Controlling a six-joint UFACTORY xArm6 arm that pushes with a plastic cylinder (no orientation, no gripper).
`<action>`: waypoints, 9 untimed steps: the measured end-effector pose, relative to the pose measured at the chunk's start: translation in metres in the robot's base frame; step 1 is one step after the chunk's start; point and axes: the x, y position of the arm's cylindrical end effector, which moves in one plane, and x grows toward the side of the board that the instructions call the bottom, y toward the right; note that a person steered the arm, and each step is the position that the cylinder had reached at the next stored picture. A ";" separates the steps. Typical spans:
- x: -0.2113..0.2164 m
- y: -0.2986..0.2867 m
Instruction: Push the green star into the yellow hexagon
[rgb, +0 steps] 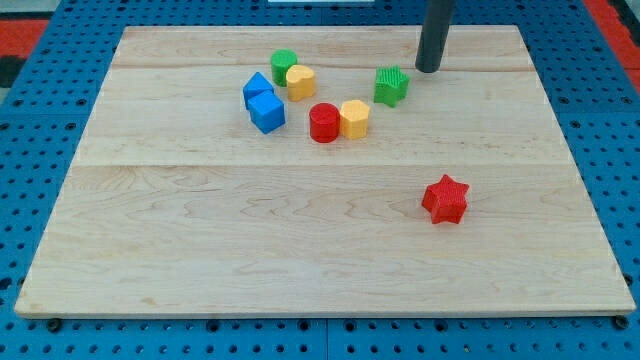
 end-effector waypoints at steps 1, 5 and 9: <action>0.007 -0.015; 0.024 -0.029; 0.062 -0.052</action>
